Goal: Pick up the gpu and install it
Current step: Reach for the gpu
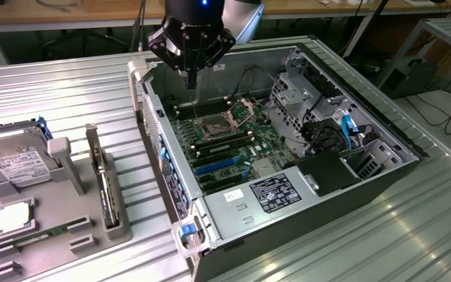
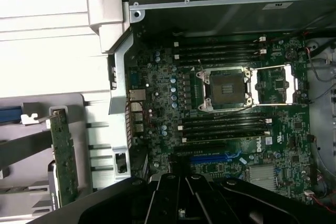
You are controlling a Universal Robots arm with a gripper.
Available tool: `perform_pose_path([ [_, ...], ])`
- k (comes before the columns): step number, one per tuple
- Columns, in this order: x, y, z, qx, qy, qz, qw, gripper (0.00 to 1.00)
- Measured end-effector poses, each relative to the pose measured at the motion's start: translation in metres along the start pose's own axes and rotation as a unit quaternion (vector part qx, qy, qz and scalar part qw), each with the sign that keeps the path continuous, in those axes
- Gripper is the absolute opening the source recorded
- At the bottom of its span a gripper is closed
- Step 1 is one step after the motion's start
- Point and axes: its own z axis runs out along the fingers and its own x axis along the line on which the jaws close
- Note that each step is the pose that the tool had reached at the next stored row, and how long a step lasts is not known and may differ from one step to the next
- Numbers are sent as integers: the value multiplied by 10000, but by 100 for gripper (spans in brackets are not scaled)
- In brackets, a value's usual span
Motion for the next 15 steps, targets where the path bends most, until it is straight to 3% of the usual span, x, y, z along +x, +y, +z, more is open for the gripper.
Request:
perform_pose_path([
  [15,89,-7,-2,0,0,0,10000,11],
])
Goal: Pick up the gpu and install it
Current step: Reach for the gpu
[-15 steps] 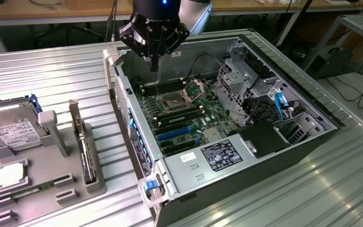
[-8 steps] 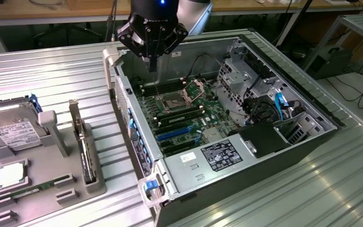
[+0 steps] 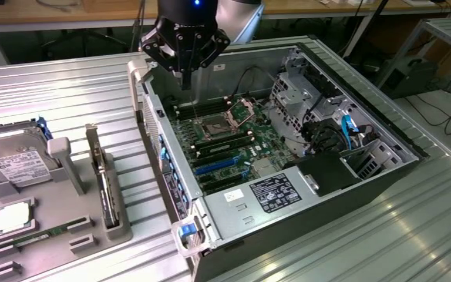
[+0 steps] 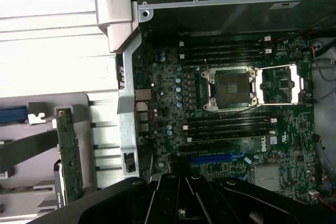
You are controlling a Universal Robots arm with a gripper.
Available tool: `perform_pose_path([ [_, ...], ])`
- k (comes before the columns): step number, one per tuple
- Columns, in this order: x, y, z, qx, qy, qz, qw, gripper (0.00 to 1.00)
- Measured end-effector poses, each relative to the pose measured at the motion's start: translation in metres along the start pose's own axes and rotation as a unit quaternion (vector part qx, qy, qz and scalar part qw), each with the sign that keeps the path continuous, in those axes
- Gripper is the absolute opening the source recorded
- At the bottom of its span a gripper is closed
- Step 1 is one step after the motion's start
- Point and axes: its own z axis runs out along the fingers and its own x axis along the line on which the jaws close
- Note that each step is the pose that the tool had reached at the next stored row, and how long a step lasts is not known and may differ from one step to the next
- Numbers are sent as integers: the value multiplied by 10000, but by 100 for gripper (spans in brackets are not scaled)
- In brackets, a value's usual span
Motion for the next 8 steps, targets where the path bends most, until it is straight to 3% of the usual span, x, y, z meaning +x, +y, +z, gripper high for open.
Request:
perform_pose_path([
  [8,55,-4,-1,0,0,0,10000,11],
])
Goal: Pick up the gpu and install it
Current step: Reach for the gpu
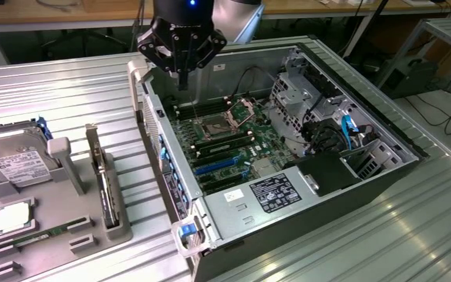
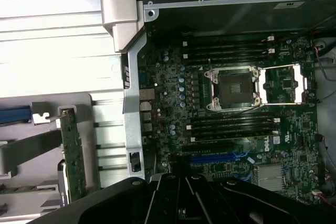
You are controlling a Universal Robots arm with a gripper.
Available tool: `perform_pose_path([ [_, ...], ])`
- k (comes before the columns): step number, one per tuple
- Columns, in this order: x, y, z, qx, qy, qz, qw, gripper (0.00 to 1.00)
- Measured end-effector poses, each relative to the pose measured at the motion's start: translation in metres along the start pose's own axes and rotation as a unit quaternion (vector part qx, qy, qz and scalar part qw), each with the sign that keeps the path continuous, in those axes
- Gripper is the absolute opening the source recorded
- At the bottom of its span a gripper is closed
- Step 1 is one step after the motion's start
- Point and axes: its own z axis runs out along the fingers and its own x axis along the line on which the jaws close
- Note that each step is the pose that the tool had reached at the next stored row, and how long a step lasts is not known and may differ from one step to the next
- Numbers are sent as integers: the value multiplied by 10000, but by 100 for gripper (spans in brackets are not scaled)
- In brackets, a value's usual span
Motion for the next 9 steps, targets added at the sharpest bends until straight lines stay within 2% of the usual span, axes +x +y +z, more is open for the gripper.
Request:
perform_pose_path([
  [9,94,-7,-3,0,0,0,10000,11],
])
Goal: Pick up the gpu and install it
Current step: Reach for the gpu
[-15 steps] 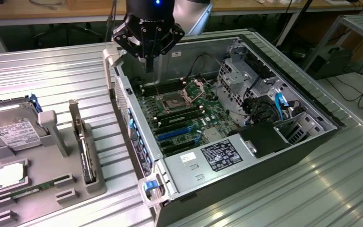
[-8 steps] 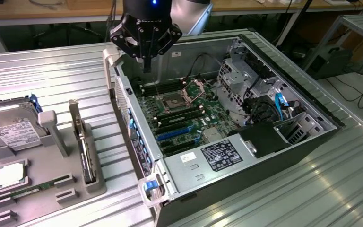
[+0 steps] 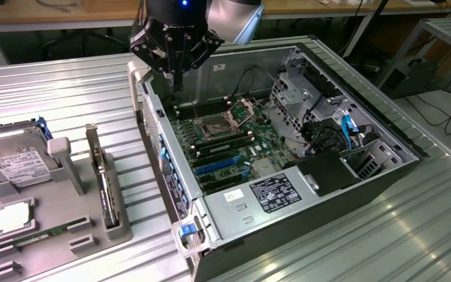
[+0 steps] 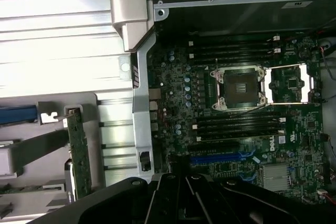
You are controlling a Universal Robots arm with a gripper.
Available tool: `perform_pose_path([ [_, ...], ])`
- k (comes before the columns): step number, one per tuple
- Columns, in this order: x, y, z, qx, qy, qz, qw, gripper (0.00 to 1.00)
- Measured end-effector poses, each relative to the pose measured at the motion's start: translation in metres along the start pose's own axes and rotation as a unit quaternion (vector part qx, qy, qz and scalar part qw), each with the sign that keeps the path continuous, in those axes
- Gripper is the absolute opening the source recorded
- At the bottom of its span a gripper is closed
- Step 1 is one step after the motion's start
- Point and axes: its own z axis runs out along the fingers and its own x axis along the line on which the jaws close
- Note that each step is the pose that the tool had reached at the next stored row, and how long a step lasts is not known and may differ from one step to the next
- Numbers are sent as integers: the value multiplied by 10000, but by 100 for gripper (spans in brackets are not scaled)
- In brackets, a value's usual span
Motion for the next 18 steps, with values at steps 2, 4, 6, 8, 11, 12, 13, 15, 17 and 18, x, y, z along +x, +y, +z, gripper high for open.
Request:
perform_pose_path([
  [2,13,-1,0,0,0,0,10000,11],
  [4,30,-2,-1,0,0,0,10000,11],
  [6,54,-4,-2,0,0,0,10000,11],
  [8,70,-5,-2,0,0,0,10000,11],
  [11,90,-7,-3,0,0,0,10000,11],
  [12,103,-8,-3,0,0,0,10000,11],
  [13,110,-8,-3,0,0,0,10000,11],
  [15,131,-10,-4,0,0,0,10000,11],
  [17,153,-11,-4,0,0,0,10000,11],
  [18,162,-12,-5,0,0,0,10000,11],
])
